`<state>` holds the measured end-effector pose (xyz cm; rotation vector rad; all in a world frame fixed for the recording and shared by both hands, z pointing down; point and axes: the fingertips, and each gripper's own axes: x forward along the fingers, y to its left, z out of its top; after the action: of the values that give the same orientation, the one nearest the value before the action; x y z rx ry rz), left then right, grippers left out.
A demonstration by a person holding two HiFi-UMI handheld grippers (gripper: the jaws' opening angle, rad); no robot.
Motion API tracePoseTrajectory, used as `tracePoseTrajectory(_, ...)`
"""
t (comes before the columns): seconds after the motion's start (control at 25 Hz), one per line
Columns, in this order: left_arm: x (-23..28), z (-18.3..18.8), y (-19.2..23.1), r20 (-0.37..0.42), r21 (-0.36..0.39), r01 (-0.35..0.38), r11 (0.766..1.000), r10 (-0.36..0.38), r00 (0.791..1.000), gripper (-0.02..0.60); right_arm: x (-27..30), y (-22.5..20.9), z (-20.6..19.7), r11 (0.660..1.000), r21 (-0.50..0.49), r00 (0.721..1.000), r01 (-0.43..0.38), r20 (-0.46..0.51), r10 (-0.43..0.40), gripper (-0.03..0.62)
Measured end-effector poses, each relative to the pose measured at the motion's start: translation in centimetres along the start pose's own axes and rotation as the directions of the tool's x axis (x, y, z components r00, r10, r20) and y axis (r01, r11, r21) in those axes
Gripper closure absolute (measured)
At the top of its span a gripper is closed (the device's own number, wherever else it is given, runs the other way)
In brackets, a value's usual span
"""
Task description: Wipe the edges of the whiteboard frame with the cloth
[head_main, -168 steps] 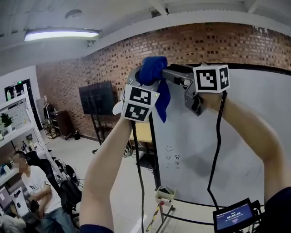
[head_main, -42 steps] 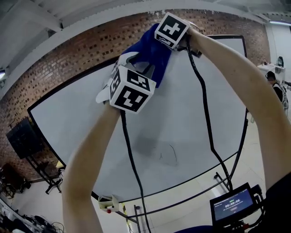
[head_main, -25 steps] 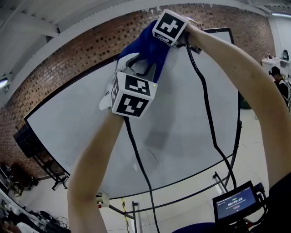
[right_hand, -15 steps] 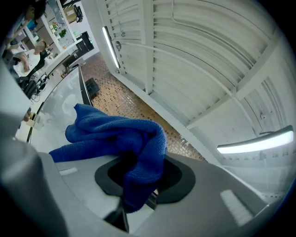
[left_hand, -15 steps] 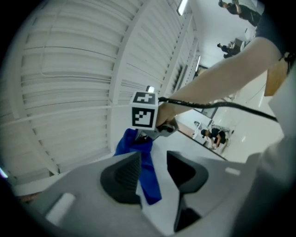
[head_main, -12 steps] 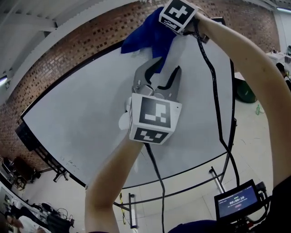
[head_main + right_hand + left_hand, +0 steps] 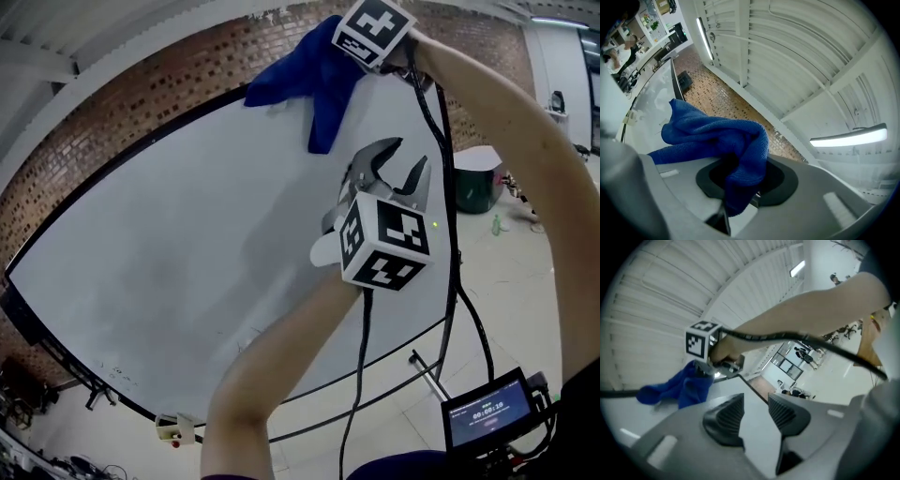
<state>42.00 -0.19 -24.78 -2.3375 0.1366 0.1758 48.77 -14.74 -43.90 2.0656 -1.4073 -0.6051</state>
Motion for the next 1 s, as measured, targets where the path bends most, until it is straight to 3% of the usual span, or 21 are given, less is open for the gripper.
tracePoseTrajectory(0.12, 2.9, -2.0, -0.3, -0.037, -0.088, 0.012, 0.996, -0.016, 0.999, 0.42, -0.2, -0.4, -0.3, 1.0, -0.015, 1.0, 0.01, -0.022, -0.011, 0.477)
tracePoseTrajectory(0.24, 4.4, -2.9, -2.0, -0.02, -0.122, 0.059, 0.991, -0.062, 0.998, 0.42, -0.4, -1.0, -1.2, 1.0, -0.024, 0.999, 0.02, -0.041, -0.021, 0.477)
tracePoseTrajectory(0.6, 4.8, -2.6, -5.8, 0.015, -0.07, 0.133, 0.989, -0.133, 0.991, 0.42, -1.5, -2.3, -2.4, 0.998, -0.03, 0.997, 0.055, -0.051, -0.057, 0.477)
tracePoseTrajectory(0.8, 4.7, -3.2, -6.1, -0.004, -0.034, 0.126, 0.991, -0.126, 0.992, 0.42, -1.6, -0.9, -2.7, 0.999, -0.03, 0.999, 0.039, -0.014, -0.039, 0.477)
tracePoseTrajectory(0.92, 8.6, -1.9, -6.7, -0.021, -0.033, 0.092, 0.995, -0.093, 0.995, 0.42, -1.8, -4.7, -5.8, 0.995, -0.064, 0.997, 0.07, -0.015, -0.071, 0.477)
tracePoseTrajectory(1.0, 11.3, -1.1, -6.9, -0.036, -0.034, 0.064, 0.997, -0.065, 0.997, 0.42, -2.2, -6.6, -7.1, 0.996, -0.072, 0.999, 0.047, 0.017, -0.046, 0.477)
